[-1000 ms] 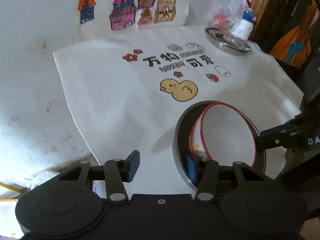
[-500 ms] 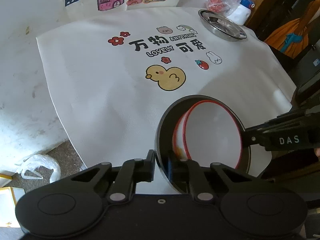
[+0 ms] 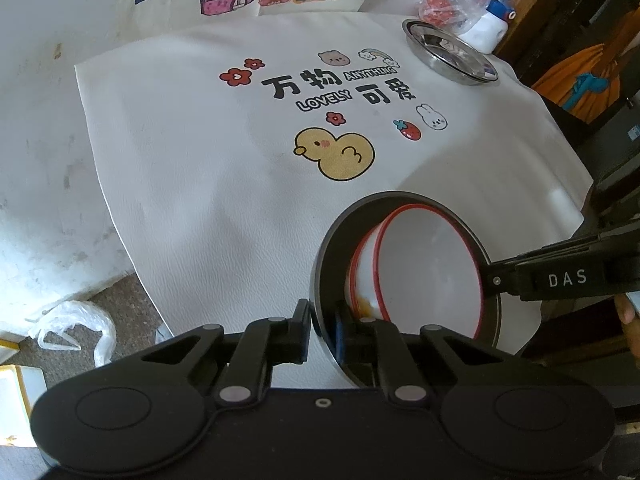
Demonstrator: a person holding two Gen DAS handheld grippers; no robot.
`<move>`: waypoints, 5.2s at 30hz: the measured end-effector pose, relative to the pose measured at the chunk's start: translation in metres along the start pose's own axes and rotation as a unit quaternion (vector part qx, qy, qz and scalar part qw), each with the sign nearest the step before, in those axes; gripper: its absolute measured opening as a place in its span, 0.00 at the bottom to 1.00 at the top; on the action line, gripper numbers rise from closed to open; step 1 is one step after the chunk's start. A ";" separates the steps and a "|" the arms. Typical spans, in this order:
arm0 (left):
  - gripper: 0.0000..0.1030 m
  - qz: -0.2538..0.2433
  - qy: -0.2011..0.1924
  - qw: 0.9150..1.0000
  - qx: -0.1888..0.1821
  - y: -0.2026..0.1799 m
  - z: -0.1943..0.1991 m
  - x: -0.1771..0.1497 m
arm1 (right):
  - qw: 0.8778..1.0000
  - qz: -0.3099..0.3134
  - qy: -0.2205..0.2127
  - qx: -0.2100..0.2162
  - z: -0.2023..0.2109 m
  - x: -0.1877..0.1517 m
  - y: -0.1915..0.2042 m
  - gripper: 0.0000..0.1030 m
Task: Organize plates and bowls
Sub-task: 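Lift the steel bowl stack with both grippers and carry it toward the steel plate, then lower the steel bowl stack onto the steel plate and open both grippers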
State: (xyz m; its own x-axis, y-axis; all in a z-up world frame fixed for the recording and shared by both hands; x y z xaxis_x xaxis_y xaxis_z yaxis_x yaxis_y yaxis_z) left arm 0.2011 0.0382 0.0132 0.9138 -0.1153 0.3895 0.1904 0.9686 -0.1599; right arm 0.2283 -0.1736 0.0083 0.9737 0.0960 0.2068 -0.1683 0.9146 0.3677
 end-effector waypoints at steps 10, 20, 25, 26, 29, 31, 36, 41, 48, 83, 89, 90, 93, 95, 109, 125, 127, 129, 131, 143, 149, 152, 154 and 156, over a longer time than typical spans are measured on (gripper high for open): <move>0.09 0.029 0.016 0.999 -0.006 0.004 -0.003 0.005 | 0.999 -0.039 0.006 0.022 -0.001 -0.001 -0.012 0.08; 0.08 0.027 0.014 1.000 -0.005 -0.006 -0.007 0.015 | 0.998 -0.055 -0.006 0.035 0.003 -0.001 -0.029 0.08; 0.08 0.024 0.009 1.000 -0.005 -0.014 -0.010 0.023 | 0.997 -0.066 -0.015 0.039 0.008 0.001 -0.039 0.08; 0.08 0.023 0.008 1.000 -0.006 -0.016 -0.011 0.025 | 0.997 -0.068 -0.017 0.040 0.009 0.002 -0.042 0.08; 0.08 0.024 0.006 1.000 -0.012 -0.020 -0.015 0.030 | 0.996 -0.073 -0.022 0.039 0.012 0.004 -0.049 0.08; 0.07 0.024 0.006 1.000 -0.015 -0.024 -0.018 0.034 | 0.996 -0.075 -0.024 0.037 0.014 0.006 -0.053 0.08; 0.07 0.015 -0.001 1.000 -0.018 -0.035 -0.023 0.046 | 0.995 -0.083 -0.036 0.036 0.021 0.012 -0.066 0.08; 0.07 0.009 -0.006 1.000 -0.024 -0.049 -0.031 0.063 | 0.994 -0.094 -0.049 0.036 0.029 0.022 -0.085 0.08; 0.07 0.002 -0.009 0.999 -0.034 -0.070 -0.047 0.090 | 0.991 -0.112 -0.065 0.035 0.038 0.038 -0.114 0.08; 0.07 -0.009 -0.038 0.998 -0.056 -0.124 -0.094 0.180 | 0.986 -0.127 -0.105 0.010 0.066 0.110 -0.182 0.08; 0.07 -0.015 -0.058 0.997 -0.058 -0.137 -0.091 0.208 | 0.985 -0.126 -0.122 0.002 0.081 0.132 -0.191 0.08; 0.07 -0.016 -0.060 0.996 -0.060 -0.139 -0.091 0.214 | 0.984 -0.127 -0.125 0.001 0.084 0.136 -0.193 0.08; 0.07 -0.015 -0.066 0.995 -0.066 -0.144 -0.090 0.232 | 0.983 -0.128 -0.135 -0.002 0.092 0.149 -0.200 0.09; 0.07 -0.018 -0.071 0.995 -0.069 -0.149 -0.092 0.244 | 0.982 -0.127 -0.140 -0.007 0.097 0.159 -0.204 0.09; 0.07 -0.024 -0.092 0.993 -0.063 -0.176 -0.133 0.309 | 0.977 -0.137 -0.158 -0.036 0.090 0.220 -0.251 0.09; 0.07 -0.008 -0.082 0.995 -0.049 -0.166 -0.174 0.333 | 0.980 -0.134 -0.140 -0.042 0.057 0.256 -0.260 0.09; 0.07 -0.006 -0.080 0.996 -0.046 -0.163 -0.177 0.334 | 0.981 -0.133 -0.137 -0.042 0.054 0.257 -0.260 0.09; 0.07 -0.004 -0.078 0.996 -0.044 -0.161 -0.180 0.335 | 0.981 -0.132 -0.135 -0.042 0.050 0.259 -0.261 0.10; 0.07 -0.003 -0.078 0.996 -0.044 -0.160 -0.182 0.336 | 0.982 -0.130 -0.134 -0.041 0.049 0.261 -0.260 0.10; 0.07 -0.003 -0.092 0.995 -0.040 -0.158 -0.184 0.341 | 0.982 -0.123 -0.137 -0.042 0.045 0.268 -0.262 0.10; 0.07 -0.004 -0.102 0.994 -0.042 -0.158 -0.185 0.339 | 0.982 -0.112 -0.144 -0.047 0.043 0.267 -0.261 0.11; 0.08 -0.002 -0.102 0.994 -0.044 -0.157 -0.185 0.339 | 0.983 -0.103 -0.146 -0.052 0.043 0.267 -0.259 0.11; 0.08 -0.004 -0.102 0.994 -0.043 -0.158 -0.185 0.339 | 0.983 -0.094 -0.148 -0.057 0.042 0.267 -0.258 0.11; 0.08 -0.006 -0.103 0.994 -0.041 -0.158 -0.184 0.339 | 0.983 -0.091 -0.149 -0.060 0.042 0.267 -0.257 0.11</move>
State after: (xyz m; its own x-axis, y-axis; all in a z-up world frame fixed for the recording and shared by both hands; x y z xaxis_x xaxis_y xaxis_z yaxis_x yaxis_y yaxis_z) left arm 0.5468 -0.1940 0.0033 0.8198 -0.0719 0.5681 0.2376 0.9454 -0.2232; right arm 0.5250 -0.3991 0.0071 0.8947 -0.1763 0.4105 0.0410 0.9474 0.3174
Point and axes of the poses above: each gripper's, at about its wrist camera, not at the fingertips, and z roughly against the way its jaws point, y to its left, x to its top, the point moved 1 cm from there along -z, roughly the way its jaws point, and after that the axes turned 6 degrees about x, right-handed, at the moved point
